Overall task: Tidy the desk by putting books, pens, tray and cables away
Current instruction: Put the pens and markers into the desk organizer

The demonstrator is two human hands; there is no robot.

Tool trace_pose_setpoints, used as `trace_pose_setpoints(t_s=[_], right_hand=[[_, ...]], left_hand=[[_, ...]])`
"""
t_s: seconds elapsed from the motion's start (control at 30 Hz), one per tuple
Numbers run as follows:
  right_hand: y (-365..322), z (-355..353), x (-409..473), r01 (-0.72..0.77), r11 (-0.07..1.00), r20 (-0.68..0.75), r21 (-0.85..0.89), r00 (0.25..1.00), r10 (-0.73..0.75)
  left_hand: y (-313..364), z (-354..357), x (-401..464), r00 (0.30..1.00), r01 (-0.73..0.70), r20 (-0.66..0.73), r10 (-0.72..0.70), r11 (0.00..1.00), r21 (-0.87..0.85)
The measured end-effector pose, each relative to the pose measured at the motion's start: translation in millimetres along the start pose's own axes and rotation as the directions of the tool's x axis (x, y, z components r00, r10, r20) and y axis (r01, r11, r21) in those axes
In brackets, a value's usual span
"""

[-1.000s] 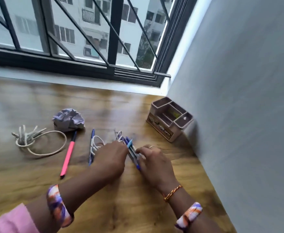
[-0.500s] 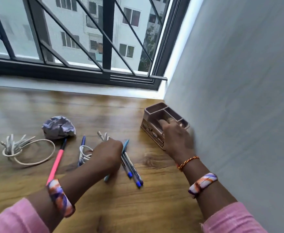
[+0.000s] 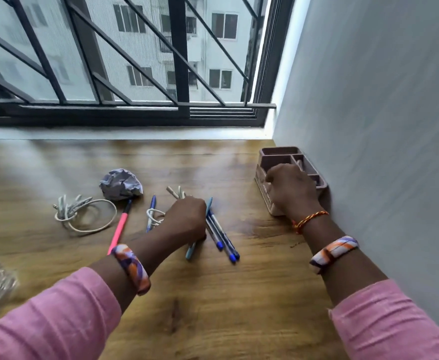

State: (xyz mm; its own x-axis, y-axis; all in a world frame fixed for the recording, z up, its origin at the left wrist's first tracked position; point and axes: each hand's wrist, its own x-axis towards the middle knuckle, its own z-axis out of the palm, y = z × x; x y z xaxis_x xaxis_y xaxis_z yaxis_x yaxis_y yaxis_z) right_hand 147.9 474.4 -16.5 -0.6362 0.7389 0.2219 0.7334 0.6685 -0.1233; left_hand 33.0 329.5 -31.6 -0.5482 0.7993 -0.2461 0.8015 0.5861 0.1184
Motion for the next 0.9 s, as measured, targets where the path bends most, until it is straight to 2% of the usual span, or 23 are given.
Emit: trace_pose_setpoints(t_s=[0.1, 0.17, 0.2, 0.3, 0.37, 0.5, 0.63, 0.73, 0.83, 0.9], right_hand=[[-9.6, -9.4, -16.1, 0.11, 0.986, -0.116, -0.121, 0.985, -0.125], [-22.5, -9.8, -33.6, 0.209, 0.976, -0.132, -0.068, 0.967, -0.216], [-29.3, -5.4, -41.0, 0.224, 0.975, -0.067, 0.018, 0.973, -0.222], [-47.5, 16.6, -54.7, 0.068, 0.972, 0.274, 0.224, 0.953, -0.13], [-54.8, 29.9, -60.9, -0.001, 0.974, 0.35, 0.227, 0.933, -0.081], [-71.1, 38.1, -75.8, -0.044, 0.988, 0.293, 0.151, 0.956, -0.002], [-84.0, 39.5, -82.9, -0.054, 0.998, 0.273, 0.035, 0.961, 0.043], [-90.5, 40.4, -84.8, -0.147, 0.988, 0.243, 0.047, 0.961, 0.132], [-90.5, 38.0, -87.3, -0.283, 0.948, 0.257, 0.148, 0.936, 0.239], [-82.8, 38.3, -86.1, -0.374, 0.879, 0.303, 0.295, 0.909, 0.285]], left_hand=[[0.2, -3.3, -7.2, 1.0, -0.021, 0.017, 0.021, 1.0, 0.002], [-2.2, -6.5, -11.0, 0.998, -0.043, 0.043, 0.043, 0.999, 0.002], [-4.6, -8.3, -11.0, 0.998, -0.043, 0.054, 0.043, 0.999, 0.001], [-17.4, -19.3, -18.1, 0.997, -0.045, 0.049, 0.051, 0.992, -0.118], [-30.6, -23.8, -21.9, 0.998, -0.027, 0.055, 0.042, 0.967, -0.254], [-69.5, -11.3, -34.7, 0.973, 0.086, 0.23, 0.035, 0.866, -0.493], [-97.6, 17.8, -44.7, 0.956, 0.14, 0.292, 0.029, 0.83, -0.539], [-105.1, 30.6, -47.3, 0.964, 0.163, 0.267, 0.014, 0.76, -0.629], [-102.3, 36.5, -43.3, 0.988, 0.109, 0.153, -0.022, 0.8, -0.59], [-99.8, 35.3, -42.7, 0.99, 0.1, 0.135, -0.029, 0.825, -0.556]])
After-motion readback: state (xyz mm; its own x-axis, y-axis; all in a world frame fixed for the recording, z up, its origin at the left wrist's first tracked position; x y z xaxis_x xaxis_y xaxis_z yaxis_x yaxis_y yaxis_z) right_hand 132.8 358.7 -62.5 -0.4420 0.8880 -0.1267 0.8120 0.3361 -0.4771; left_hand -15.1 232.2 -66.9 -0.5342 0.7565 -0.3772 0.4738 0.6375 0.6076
